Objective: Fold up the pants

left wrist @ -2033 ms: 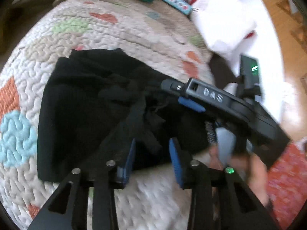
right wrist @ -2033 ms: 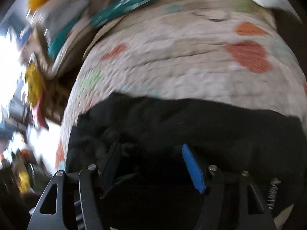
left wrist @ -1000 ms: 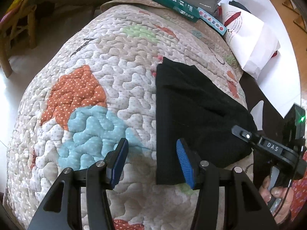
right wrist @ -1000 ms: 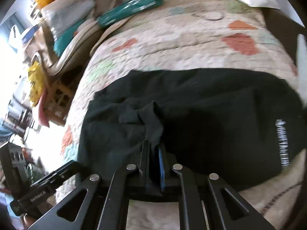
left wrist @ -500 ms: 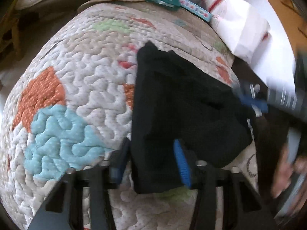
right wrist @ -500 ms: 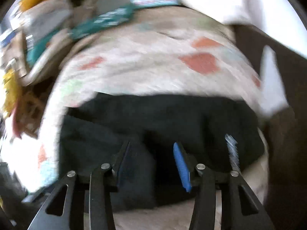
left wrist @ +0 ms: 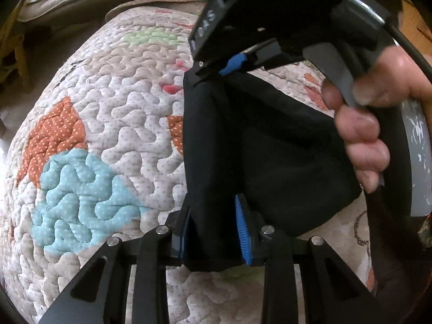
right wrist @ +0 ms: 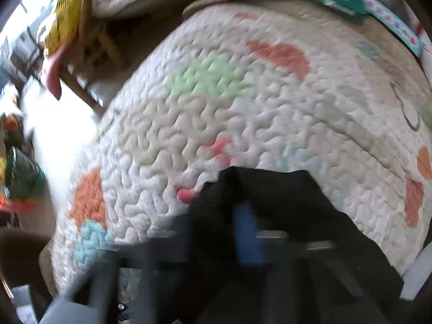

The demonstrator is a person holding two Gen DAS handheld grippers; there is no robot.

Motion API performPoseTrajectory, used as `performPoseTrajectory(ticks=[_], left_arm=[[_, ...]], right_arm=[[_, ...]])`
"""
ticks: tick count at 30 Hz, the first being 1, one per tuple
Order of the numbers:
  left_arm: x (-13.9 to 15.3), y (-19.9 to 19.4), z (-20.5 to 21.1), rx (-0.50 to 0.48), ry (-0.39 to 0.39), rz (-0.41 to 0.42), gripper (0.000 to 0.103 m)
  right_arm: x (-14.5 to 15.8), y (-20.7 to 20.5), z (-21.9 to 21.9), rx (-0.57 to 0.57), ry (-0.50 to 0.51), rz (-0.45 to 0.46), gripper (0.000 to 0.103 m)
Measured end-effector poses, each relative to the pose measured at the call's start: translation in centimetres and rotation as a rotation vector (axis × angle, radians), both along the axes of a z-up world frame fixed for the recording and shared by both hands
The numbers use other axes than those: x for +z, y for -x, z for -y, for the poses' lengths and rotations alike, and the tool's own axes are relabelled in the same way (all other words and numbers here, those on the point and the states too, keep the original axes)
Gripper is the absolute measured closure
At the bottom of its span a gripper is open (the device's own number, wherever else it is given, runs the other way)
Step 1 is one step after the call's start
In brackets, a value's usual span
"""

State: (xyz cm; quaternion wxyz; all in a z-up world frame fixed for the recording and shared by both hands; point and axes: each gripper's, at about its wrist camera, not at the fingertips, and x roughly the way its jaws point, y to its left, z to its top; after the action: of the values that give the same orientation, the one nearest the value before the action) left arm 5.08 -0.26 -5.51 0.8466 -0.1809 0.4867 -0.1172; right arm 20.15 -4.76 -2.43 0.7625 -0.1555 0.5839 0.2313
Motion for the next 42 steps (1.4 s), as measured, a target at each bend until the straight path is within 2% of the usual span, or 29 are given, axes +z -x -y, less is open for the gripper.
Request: performPoseTrajectory(ticks=[3, 6, 12, 15, 19, 21, 24, 31, 33, 34, 35, 36, 39, 42], left_arm=[[-0.1, -0.1, 0.3, 0.009, -0.007, -0.001, 0.075], [0.0, 0.1, 1.0, 0.01, -0.019, 0.006, 0.075], [0.0, 0.5, 1.5, 0.013, -0.023, 0.01, 0.074], [0.4, 0.8, 1.4, 0.008, -0.028, 0.007, 0.066], [1.1, 1.3, 0.8, 0.004, -0.028, -0.001, 0.058], [1.2, 1.7, 0.4, 0.007, -0.016, -0.006, 0.057], [1.7, 2.1, -0.4, 0.016, 0.0, -0.009, 0.057], [2.4, 2.6, -2.0, 0.04, -0.011, 0.008, 0.057], [2.4, 2.7, -2.2, 0.044, -0.027, 0.011, 0.057], [2.3, 2.8, -2.4, 0.046, -0.038, 0.012, 0.057], [2.3, 2.9, -2.5, 0.048, -0.043, 0.014, 0.057], [2.3, 3.0, -2.7, 0.05, -0.046, 0.015, 0.057], [2.6, 3.4, -3.4, 0.054, -0.049, 0.026, 0.057], [3.1, 3.3, -3.8, 0.058, -0.071, 0.039, 0.057]], right_arm=[[-0.3, -0.2, -0.6, -0.002, 0.033, 0.037, 0.09], [-0.6, -1.8, -0.6, -0.063, 0.031, 0.066, 0.091], [-0.3, -5.6, 1.0, -0.204, 0.127, 0.154, 0.089], [2.0, -5.2, 3.0, -0.252, 0.045, 0.168, 0.082], [5.5, -2.2, 7.3, -0.306, -0.041, 0.223, 0.054], [6.2, 0.3, 9.6, -0.32, -0.064, 0.236, 0.053], [5.7, 3.5, 11.0, -0.332, -0.062, 0.229, 0.053], [1.4, 11.0, 14.3, -0.422, -0.07, 0.221, 0.053], [0.2, 12.5, 15.1, -0.45, -0.069, 0.226, 0.045], [-0.6, 13.3, 15.7, -0.474, -0.076, 0.239, 0.035], [-0.9, 13.7, 16.0, -0.49, -0.085, 0.248, 0.031], [-1.2, 14.3, 16.8, -0.525, -0.128, 0.26, 0.031], [-0.4, 15.0, 18.1, -0.571, -0.219, 0.266, 0.031], [2.4, 16.1, 19.1, -0.599, -0.249, 0.338, 0.03]])
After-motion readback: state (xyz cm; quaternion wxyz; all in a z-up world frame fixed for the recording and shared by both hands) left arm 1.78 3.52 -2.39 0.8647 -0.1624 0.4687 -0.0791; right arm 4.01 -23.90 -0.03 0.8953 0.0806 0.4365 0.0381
